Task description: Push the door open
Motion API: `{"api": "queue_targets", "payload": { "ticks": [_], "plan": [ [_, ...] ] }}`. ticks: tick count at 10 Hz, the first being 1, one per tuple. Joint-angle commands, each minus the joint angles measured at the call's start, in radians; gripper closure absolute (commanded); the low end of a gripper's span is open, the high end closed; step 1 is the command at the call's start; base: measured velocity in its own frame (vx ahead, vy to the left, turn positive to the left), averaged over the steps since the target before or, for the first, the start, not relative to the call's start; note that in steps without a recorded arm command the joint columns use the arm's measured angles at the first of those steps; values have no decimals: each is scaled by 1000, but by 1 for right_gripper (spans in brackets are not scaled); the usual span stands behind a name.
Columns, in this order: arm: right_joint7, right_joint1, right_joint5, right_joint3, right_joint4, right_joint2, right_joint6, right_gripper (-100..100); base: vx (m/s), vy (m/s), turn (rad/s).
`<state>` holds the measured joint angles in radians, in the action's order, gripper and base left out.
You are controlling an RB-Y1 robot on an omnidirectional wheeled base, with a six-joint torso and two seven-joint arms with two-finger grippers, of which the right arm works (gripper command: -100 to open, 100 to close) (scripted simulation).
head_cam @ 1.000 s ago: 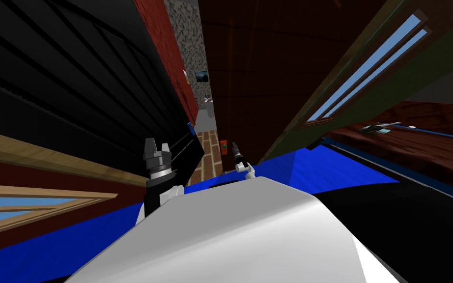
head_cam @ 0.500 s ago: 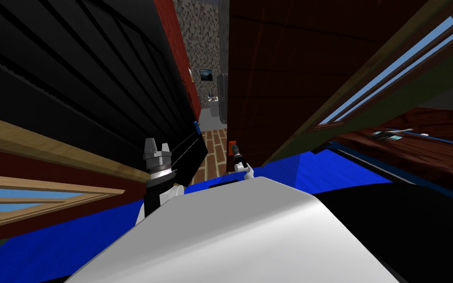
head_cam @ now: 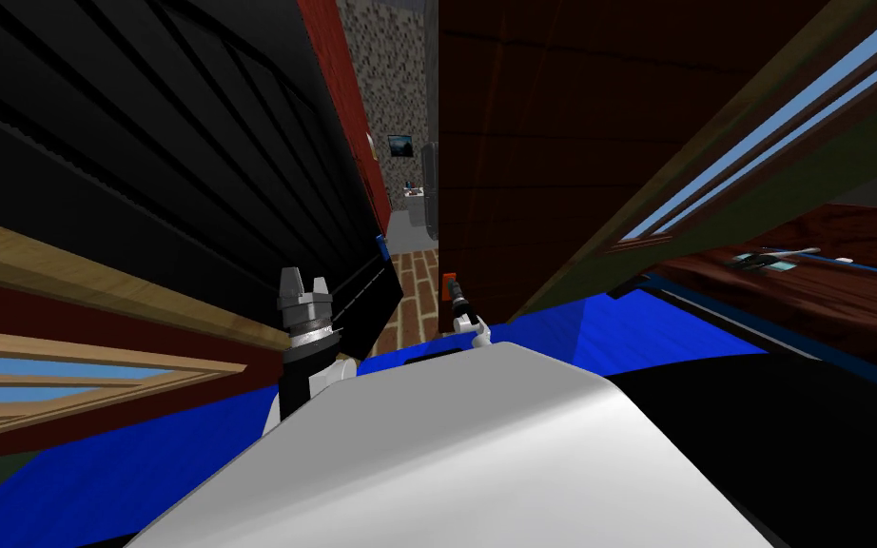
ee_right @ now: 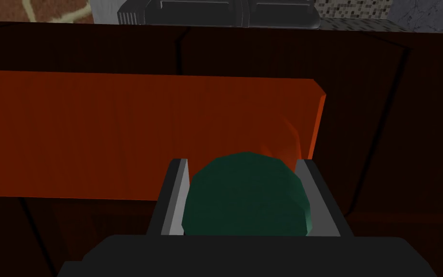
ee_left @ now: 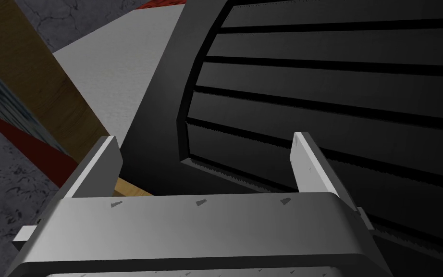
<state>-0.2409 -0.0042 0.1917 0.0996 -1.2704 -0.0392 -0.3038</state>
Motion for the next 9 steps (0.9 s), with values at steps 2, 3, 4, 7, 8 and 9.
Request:
{"api": "queue_targets", "payload": {
  "ticks": [2,3,4,7,8,9],
  "plan": [
    [-6,-8,8,-1,9,10,-2,100,143,-81,-50],
    [-9,-11,11,-1,12,15,-3,100,171,-70,-88],
    [-13,-16,16,-2,18,20,-4,100,180,-91,-226],
    [-19,-12,24,9,12,66,2,-100,54,-129,-95],
    [-22,-10,28,14,9,85,3,-100,-121,-139,-56],
    [-26,-7,32,20,7,102,3,-100,-136,-160,-74]
  ]
}}
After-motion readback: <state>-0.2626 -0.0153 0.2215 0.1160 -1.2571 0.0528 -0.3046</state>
